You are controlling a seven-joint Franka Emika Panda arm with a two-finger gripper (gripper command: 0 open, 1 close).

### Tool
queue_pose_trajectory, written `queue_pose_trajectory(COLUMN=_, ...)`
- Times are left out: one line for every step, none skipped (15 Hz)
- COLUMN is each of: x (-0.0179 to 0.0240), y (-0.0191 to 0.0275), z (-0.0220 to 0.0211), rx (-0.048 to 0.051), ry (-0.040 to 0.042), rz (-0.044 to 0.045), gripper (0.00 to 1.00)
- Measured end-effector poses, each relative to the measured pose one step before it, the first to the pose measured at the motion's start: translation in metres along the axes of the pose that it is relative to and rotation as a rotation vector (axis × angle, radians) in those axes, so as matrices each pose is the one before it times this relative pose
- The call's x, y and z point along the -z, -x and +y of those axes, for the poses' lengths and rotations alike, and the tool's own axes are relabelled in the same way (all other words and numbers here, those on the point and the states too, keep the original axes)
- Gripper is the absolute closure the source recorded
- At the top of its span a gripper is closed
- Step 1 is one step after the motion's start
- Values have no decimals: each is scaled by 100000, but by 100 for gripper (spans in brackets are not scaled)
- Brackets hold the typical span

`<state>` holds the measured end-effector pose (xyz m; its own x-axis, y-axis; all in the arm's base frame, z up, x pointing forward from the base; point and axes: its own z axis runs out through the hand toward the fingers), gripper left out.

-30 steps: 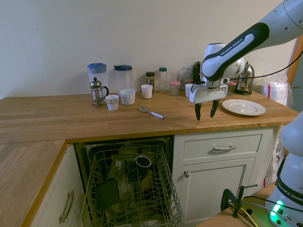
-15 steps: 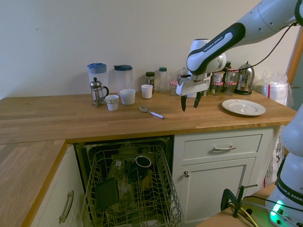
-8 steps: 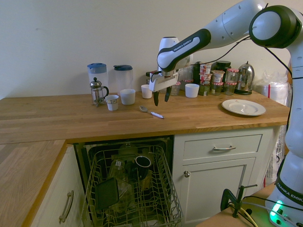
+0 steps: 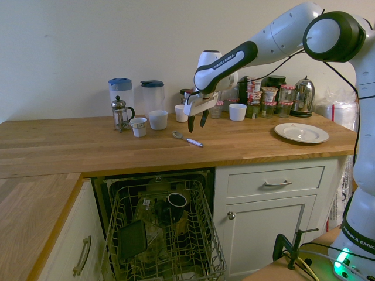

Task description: Put the spoon in the dishwasher

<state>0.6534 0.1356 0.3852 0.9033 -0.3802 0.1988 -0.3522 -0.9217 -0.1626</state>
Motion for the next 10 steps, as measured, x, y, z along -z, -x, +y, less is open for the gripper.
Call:
queue_pose_trajectory(x=-419, y=-110, z=-58, rx=299, ry=-1669, rz=470, gripper=0)
queue_pose_trajectory(x=-305, y=-104, z=-96, rx=-19, ry=-1545, rz=578, gripper=0)
queue_pose_trajectory(x=-208, y=-104, z=-79, rx=41, ry=-1108, rz=558, gripper=0)
queue_pose_trajectory(x=-157, y=-118, z=-76, rx=314, ry=-804, rz=169, gripper=0)
queue_pose_trajectory(x=-164, y=-124, z=-201, rx=173, ry=-564, rz=68, gripper=0)
queue_pose_trajectory(x=-354, y=-61, z=-249, rx=-25, ry=-328, rz=-284, gripper=0)
queue_pose_trajectory(x=-377, y=-38, z=-315, rx=-54, ry=-486, rz=-224, gripper=0)
queue_pose_trajectory(x=-455, y=14, z=-336, rx=36, ry=-501, rz=-117, gripper=0)
queue_pose_trajectory(x=-445, y=70, z=-183, rx=62, ry=-102, rz=-418, gripper=0)
queue_pose_trajectory(x=-353, y=26, z=-149, rx=-11, ry=-86, rz=-371, gripper=0)
